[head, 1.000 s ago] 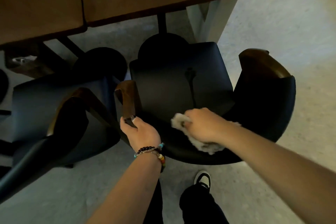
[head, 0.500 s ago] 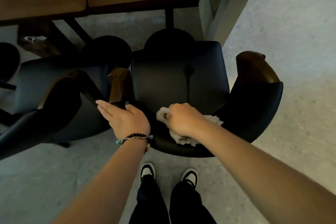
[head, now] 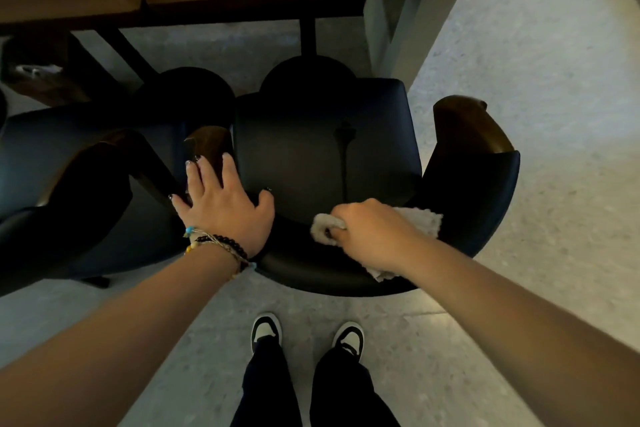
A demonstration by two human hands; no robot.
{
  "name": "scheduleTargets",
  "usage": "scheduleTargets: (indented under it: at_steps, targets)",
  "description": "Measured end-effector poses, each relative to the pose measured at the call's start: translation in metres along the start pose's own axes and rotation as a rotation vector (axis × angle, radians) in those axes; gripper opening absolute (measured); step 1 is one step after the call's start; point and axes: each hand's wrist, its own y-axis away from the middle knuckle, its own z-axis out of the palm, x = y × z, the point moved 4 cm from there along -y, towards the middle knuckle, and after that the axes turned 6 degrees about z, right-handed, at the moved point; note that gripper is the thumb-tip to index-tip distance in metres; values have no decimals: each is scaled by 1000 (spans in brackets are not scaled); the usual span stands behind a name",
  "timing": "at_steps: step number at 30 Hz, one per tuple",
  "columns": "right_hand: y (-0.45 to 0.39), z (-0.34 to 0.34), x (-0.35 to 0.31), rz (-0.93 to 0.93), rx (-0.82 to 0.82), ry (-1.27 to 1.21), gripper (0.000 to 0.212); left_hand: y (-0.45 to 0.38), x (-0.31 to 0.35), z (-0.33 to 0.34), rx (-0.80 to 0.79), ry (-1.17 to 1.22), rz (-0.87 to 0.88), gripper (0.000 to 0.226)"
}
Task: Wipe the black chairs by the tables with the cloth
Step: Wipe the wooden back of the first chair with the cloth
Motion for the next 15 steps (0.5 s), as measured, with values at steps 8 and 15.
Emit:
scheduleTargets:
  at_steps: [8, 15]
  targets:
    - [-3, -30, 48, 48, -172, 298, 16, -11, 12, 4, -166, -119, 371, 82]
    - [-38, -78, 107, 180, -198, 730, 11, -10, 10, 0, -126, 42, 365, 72]
